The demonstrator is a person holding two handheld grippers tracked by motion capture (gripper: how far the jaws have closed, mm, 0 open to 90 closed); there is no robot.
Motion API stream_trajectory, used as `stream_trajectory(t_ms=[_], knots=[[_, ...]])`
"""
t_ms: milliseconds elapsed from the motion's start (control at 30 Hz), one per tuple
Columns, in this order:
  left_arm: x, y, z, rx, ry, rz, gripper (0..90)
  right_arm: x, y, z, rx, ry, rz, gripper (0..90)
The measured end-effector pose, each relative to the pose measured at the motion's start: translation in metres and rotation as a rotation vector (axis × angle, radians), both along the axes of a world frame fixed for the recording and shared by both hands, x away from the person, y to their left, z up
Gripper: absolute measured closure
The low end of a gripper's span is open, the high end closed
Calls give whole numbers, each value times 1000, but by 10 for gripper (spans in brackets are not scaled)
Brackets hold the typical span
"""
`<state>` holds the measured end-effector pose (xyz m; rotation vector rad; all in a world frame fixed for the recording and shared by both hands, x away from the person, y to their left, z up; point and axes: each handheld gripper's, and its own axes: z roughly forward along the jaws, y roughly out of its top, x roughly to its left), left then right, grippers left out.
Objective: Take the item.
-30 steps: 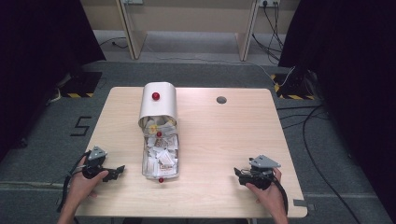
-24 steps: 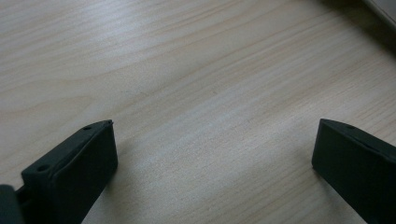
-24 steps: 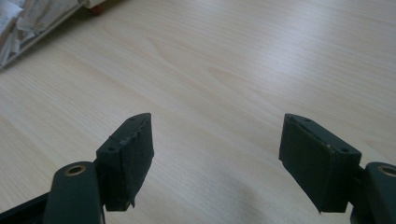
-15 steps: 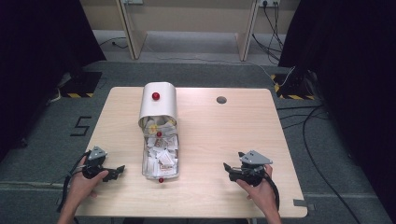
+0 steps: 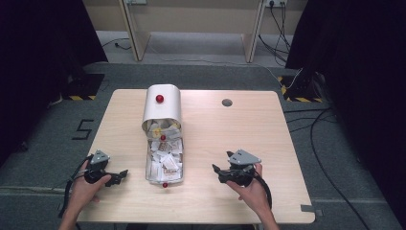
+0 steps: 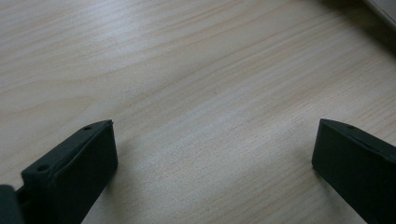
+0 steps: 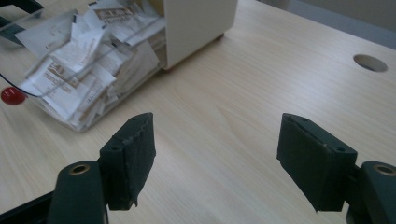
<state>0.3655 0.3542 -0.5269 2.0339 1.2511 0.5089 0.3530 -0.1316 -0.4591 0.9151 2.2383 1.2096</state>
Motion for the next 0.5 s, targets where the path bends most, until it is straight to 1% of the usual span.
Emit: stream_trajectory(t_ms=[167, 333, 433, 500], knots=[[0, 0, 0, 2, 0, -1, 0, 3, 24, 7, 4, -16, 54, 292], [0, 0, 0, 2, 0, -1, 0, 3, 50, 9, 7, -19, 114, 298], [0, 0, 0, 2, 0, -1, 0, 3, 60, 10, 6, -19, 135, 303], [0, 0, 0, 1, 0, -1, 0, 2, 63, 10, 5, -21, 144, 304]])
